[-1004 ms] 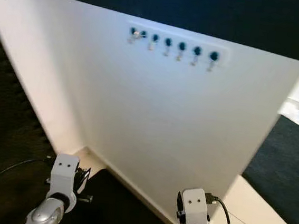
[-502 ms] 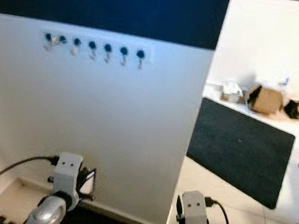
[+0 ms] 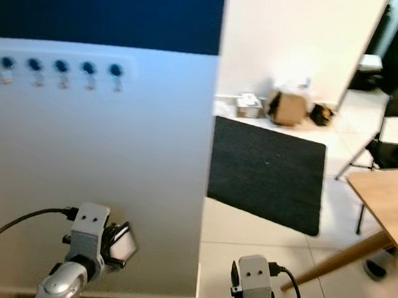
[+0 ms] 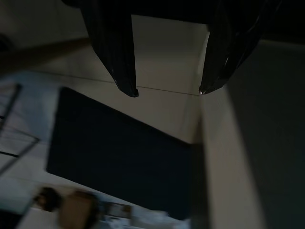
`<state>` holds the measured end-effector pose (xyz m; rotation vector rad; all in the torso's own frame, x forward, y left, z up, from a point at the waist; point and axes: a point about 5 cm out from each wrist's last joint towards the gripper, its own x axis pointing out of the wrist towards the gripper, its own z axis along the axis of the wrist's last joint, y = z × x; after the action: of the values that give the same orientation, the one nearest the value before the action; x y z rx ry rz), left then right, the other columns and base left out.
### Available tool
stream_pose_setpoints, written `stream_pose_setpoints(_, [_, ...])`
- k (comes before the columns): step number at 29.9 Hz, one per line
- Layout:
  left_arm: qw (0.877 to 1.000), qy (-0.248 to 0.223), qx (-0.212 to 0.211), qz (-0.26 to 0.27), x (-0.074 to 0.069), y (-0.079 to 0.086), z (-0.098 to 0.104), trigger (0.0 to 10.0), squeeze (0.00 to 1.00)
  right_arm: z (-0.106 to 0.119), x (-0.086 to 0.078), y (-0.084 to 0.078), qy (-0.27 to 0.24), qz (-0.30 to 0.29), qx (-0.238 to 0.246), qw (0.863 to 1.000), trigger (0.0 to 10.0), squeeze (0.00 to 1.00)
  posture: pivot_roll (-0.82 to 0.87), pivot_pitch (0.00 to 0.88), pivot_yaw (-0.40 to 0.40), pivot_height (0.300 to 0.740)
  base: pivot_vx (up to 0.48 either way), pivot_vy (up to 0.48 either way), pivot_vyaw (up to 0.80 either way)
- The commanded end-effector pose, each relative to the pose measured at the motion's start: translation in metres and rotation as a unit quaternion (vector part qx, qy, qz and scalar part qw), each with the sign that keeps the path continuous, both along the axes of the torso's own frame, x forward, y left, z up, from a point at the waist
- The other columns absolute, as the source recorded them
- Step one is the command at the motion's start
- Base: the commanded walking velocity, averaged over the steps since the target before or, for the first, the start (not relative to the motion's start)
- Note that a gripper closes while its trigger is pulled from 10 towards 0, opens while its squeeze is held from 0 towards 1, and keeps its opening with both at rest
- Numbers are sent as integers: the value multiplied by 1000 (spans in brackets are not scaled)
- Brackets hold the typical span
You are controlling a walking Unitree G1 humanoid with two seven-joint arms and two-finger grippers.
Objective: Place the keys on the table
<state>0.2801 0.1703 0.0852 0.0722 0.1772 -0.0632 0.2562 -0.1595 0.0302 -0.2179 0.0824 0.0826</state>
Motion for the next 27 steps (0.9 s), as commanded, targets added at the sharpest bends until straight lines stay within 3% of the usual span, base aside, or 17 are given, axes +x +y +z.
stream_pose_setpoints(1, [1000, 5, 6, -2, -1, 1, -3, 10000, 0, -5, -4, -2, 7, -5, 2, 1000, 10000, 0, -17, 143, 63, 740, 0, 0, -800])
stream_pose_setpoints(27, [1000, 3, 3, -5, 1, -1, -2, 10000, 0, -4, -2, -2, 6, -4, 0, 1000, 10000, 0, -17, 141, 62, 740, 0, 0, -800])
